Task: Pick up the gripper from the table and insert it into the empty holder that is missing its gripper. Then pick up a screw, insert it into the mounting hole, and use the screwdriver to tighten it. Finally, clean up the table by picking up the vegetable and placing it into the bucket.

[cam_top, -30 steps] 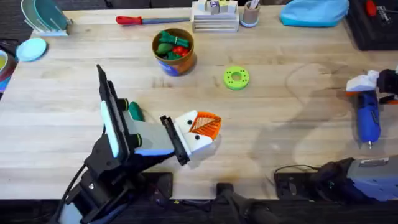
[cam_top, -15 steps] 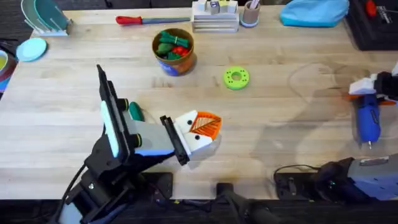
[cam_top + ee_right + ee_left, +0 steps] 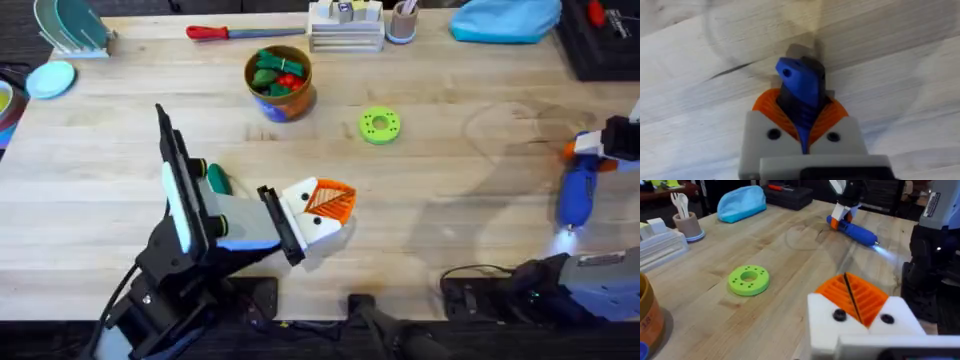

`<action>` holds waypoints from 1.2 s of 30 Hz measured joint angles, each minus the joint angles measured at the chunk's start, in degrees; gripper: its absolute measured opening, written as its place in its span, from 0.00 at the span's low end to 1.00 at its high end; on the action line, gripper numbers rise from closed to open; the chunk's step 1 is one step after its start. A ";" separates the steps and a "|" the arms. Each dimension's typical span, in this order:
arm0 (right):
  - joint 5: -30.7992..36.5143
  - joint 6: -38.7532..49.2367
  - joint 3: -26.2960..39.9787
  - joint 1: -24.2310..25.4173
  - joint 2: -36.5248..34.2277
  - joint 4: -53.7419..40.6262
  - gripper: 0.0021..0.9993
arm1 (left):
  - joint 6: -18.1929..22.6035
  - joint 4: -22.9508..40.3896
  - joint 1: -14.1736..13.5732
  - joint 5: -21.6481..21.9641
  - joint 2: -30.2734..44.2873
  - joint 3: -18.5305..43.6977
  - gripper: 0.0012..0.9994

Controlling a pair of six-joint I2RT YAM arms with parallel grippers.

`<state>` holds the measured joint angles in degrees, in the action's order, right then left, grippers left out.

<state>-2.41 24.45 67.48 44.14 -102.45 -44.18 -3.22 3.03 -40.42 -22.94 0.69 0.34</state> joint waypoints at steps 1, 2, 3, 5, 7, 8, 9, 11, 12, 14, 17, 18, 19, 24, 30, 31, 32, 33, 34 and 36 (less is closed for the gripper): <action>-0.12 -0.01 0.33 0.00 -0.14 -0.69 0.02 | 0.00 0.00 0.00 0.00 0.00 0.00 0.00; -0.28 -0.02 0.70 -0.06 -0.33 -1.49 0.02 | 0.00 0.00 0.00 0.01 0.00 0.00 0.00; -0.41 -0.19 1.00 -0.09 -0.43 -2.21 0.02 | 0.00 0.00 0.00 0.00 0.00 0.00 0.00; -0.56 -0.91 1.51 -0.11 -0.44 -3.22 0.02 | 0.00 0.00 0.00 0.02 0.00 0.00 0.00; -0.68 -2.57 2.37 -0.11 -0.37 -3.52 0.02 | 0.00 0.00 0.00 0.00 -0.02 0.00 0.00; -0.69 -3.81 2.99 -0.11 -0.25 -3.39 0.02 | 0.00 0.00 0.00 0.01 0.00 0.00 0.00; -0.70 -4.94 3.50 -0.11 0.01 -3.15 0.02 | 0.00 0.00 0.00 0.00 0.00 0.00 0.00; -1.12 -7.37 4.26 -0.11 1.37 -2.58 0.02 | 0.00 0.00 0.00 0.01 0.00 0.00 0.00; -1.79 -8.32 4.65 -0.11 2.34 -2.70 0.02 | 0.00 0.00 0.00 0.00 -0.02 0.00 0.00; -3.65 -10.09 5.54 -0.11 4.52 -3.65 0.02 | -0.01 0.00 0.00 0.01 0.00 0.00 0.00; -6.82 -12.68 5.97 -0.29 7.66 -4.14 0.02 | 0.00 0.00 0.00 0.00 0.00 0.00 0.00; -7.75 -13.40 5.97 -0.55 8.76 -4.14 0.02 | 0.00 0.00 0.00 0.02 0.00 0.00 0.00; -8.37 -13.87 5.97 -0.92 9.77 -4.07 0.02 | 0.00 0.00 0.00 0.00 0.00 0.00 0.00; -10.27 -15.16 5.97 -5.02 18.15 1.02 0.02 | 0.00 0.00 0.00 0.01 0.00 0.00 0.00; -16.53 -17.03 5.97 -8.35 32.11 4.95 0.02 | 0.00 0.00 0.00 0.00 0.00 0.00 0.00; -17.67 -17.25 5.96 -8.35 34.11 4.81 0.02 | 0.00 0.00 0.00 0.01 0.00 0.00 0.00; -18.70 -17.44 5.82 -8.35 36.03 4.82 0.02 | 0.00 0.00 0.00 0.02 0.00 0.00 0.00; -19.88 -17.51 5.36 -8.35 38.13 5.01 0.02 | 0.00 0.00 0.00 0.00 0.00 0.00 0.00; -21.19 -17.65 4.47 -8.35 40.27 5.44 0.02 | 0.00 0.00 0.00 0.01 -0.01 0.00 0.00; -24.21 -18.06 1.65 -8.35 44.35 7.19 0.02 | 0.00 0.00 0.00 0.00 0.00 0.00 0.00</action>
<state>-26.63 6.38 69.13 35.79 -58.10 -36.99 -3.22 3.03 -40.42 -22.94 0.69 0.34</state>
